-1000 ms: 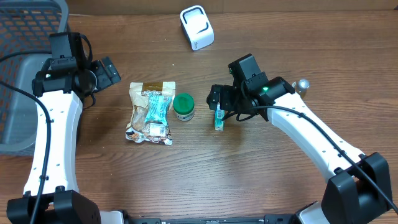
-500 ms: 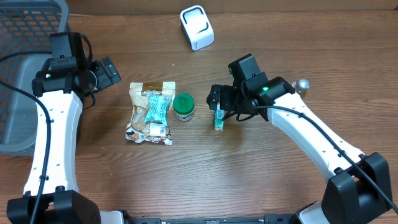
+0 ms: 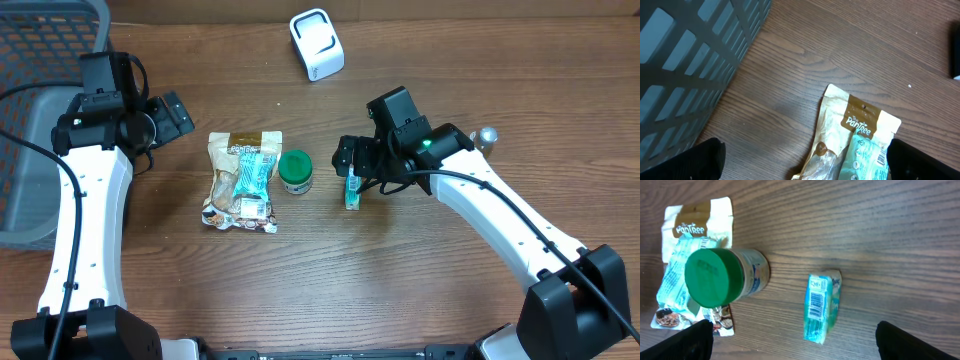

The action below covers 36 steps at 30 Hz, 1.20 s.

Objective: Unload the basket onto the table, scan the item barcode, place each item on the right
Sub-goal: 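Swing the right gripper left over the green-capped jar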

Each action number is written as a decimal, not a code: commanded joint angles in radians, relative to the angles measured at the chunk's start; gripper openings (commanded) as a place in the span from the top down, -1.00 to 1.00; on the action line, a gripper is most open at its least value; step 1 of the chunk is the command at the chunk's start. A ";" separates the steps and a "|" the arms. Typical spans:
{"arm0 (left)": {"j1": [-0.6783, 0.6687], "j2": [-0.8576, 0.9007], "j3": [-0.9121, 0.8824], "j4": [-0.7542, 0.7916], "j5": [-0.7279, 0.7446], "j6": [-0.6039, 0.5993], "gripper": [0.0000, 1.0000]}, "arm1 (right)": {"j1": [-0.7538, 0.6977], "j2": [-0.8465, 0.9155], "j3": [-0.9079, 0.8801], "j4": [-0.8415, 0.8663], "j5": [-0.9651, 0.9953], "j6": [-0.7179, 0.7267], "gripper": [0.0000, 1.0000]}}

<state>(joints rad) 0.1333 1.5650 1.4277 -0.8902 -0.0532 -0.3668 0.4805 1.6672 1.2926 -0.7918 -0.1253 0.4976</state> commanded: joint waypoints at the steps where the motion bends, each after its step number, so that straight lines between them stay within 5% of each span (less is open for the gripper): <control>1: 0.010 0.004 0.008 0.004 -0.006 0.004 -0.99 | 0.002 -0.034 0.025 0.024 0.007 0.000 -1.00; 9: 0.010 0.004 0.008 0.004 -0.006 0.004 -0.99 | 0.002 -0.034 0.077 -0.003 -0.010 0.079 -0.76; 19: 0.010 0.004 0.008 0.004 -0.006 0.003 -0.99 | 0.002 -0.010 0.502 -0.356 0.079 0.193 -0.76; 27: 0.010 0.004 0.008 0.004 -0.006 0.004 -0.99 | 0.035 0.071 0.509 -0.366 0.097 0.262 -0.77; 36: 0.010 0.004 0.008 0.004 -0.006 0.003 -0.99 | 0.206 0.248 0.508 -0.298 0.351 0.373 -0.90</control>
<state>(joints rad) 0.1333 1.5650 1.4277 -0.8902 -0.0532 -0.3668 0.6350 1.8835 1.7931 -1.1038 0.0875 0.8124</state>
